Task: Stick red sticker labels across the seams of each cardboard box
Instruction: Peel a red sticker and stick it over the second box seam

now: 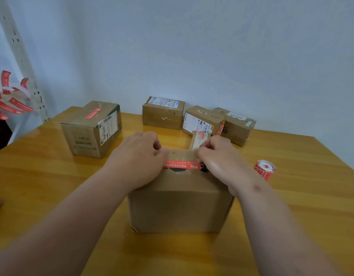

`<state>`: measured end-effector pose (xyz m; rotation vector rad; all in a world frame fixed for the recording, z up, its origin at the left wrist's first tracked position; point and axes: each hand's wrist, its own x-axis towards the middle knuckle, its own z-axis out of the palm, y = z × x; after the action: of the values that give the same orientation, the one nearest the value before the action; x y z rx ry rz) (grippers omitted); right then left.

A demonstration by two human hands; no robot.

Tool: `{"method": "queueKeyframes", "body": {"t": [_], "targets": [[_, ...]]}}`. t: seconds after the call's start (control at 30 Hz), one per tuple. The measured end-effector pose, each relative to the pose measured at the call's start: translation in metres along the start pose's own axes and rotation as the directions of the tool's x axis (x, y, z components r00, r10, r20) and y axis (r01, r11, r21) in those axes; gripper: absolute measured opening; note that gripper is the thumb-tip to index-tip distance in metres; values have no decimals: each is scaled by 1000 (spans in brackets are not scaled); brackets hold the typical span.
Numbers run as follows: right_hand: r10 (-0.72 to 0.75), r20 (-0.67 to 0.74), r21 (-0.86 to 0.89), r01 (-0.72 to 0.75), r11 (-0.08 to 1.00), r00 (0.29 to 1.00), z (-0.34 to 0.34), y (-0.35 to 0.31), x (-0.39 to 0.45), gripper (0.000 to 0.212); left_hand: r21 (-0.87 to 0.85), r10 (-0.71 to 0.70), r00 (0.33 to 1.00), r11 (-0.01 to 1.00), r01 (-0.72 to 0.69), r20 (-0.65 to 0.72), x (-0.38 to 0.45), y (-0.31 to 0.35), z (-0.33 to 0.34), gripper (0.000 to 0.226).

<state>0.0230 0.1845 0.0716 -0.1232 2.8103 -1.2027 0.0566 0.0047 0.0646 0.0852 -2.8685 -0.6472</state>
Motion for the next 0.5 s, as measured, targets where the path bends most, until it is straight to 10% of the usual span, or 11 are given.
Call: {"method": "queueKeyframes", "body": {"t": [0.1, 0.27, 0.5], "targets": [[-51, -8, -224, 48, 973, 999, 3, 2, -2, 35, 119, -58, 998, 991, 54, 28, 2, 6, 3, 52], [-26, -11, -52, 26, 998, 1000, -2, 8, -2, 17, -73, -72, 995, 994, 77, 71, 1, 0, 0, 37], [-15, 61, -117, 22, 993, 998, -3, 4, -6, 54, -71, -96, 992, 992, 102, 80, -1, 3, -1, 58]]}}
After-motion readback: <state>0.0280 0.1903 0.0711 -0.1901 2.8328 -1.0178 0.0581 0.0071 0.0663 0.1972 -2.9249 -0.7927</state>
